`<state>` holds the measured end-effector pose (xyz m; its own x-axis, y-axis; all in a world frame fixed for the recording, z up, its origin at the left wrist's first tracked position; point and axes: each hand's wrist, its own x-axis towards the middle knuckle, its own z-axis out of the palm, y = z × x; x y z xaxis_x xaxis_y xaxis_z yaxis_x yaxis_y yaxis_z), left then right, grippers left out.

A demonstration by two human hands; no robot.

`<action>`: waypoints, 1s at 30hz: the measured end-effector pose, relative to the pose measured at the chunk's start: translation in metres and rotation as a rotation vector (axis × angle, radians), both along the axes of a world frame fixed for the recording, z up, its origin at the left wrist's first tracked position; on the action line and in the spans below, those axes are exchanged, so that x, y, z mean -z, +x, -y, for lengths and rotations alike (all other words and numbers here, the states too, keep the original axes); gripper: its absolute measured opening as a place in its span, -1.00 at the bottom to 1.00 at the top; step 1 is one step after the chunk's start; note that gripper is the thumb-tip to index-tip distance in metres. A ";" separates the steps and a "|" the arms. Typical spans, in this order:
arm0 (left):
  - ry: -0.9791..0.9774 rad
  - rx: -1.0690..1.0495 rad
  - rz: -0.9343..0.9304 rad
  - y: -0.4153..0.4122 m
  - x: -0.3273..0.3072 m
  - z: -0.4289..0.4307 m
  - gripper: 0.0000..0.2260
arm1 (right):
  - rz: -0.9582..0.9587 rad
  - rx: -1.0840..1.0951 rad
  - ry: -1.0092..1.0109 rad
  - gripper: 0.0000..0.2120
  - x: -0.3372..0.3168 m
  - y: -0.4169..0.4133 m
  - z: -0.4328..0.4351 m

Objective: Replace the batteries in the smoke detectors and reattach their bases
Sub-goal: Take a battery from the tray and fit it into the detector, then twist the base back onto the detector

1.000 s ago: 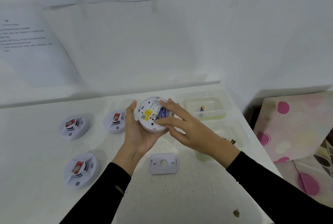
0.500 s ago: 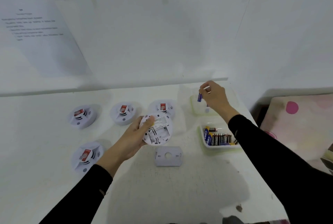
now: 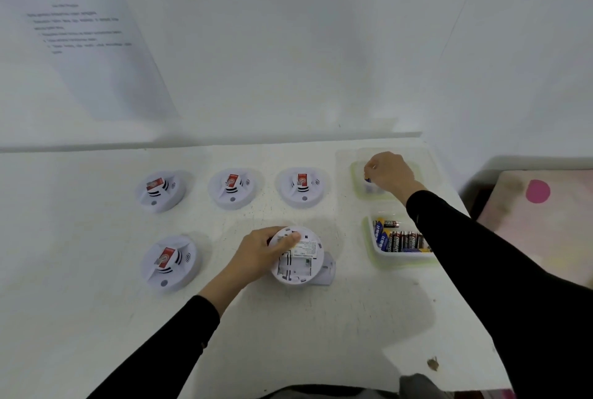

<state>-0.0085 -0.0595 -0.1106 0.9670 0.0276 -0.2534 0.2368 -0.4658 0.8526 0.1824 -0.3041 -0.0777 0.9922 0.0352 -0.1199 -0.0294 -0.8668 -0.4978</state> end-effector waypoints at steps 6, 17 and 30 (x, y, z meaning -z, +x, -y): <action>0.052 -0.005 0.015 0.004 0.006 0.001 -0.82 | 0.517 -0.237 0.210 -0.84 -0.001 -0.020 -0.032; 0.141 -0.003 -0.016 0.011 -0.004 -0.003 -0.70 | -0.190 -0.489 0.257 0.11 0.022 -0.029 -0.074; -0.317 -0.257 -0.032 0.057 -0.039 -0.014 -0.47 | 0.006 -0.586 0.440 -0.09 0.000 -0.042 -0.073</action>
<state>0.0489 -0.0458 -0.0712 0.9302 0.1827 -0.3185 0.3403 -0.1035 0.9346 0.1406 -0.2314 -0.0775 0.7964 0.6038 0.0330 0.3816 -0.4596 -0.8020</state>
